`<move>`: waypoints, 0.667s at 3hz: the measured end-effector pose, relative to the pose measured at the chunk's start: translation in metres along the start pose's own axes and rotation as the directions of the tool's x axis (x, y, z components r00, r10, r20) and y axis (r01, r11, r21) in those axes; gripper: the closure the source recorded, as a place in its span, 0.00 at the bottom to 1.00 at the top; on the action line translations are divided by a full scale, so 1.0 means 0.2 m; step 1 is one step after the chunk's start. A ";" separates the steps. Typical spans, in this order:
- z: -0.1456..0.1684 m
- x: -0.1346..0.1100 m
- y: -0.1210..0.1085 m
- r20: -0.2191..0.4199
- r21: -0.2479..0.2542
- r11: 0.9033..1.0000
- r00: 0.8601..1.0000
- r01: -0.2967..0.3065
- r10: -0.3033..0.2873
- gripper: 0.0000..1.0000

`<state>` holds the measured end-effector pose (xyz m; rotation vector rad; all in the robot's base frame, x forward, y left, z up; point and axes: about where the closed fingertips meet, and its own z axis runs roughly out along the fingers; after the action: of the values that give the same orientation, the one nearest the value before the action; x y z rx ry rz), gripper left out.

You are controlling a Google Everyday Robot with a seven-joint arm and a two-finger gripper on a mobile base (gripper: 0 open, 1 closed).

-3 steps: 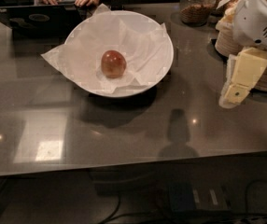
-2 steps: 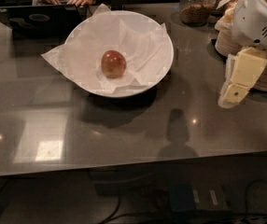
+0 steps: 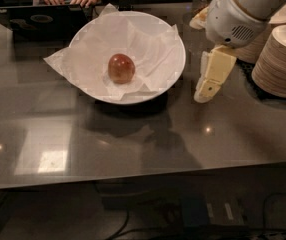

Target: Pick apple from white bowl

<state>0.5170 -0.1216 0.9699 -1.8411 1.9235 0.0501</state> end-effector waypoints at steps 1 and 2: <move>0.18 -0.25 -0.15 0.113 -0.001 0.998 0.992 0.063 -0.062 0.00; 0.19 -0.25 -0.16 0.121 0.006 0.998 0.991 0.056 -0.056 0.00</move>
Offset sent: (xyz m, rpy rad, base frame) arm 0.0566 0.0830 -0.0098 0.1181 -0.0365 0.1149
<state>0.5579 -0.0643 0.9641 -1.8458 1.7883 0.1378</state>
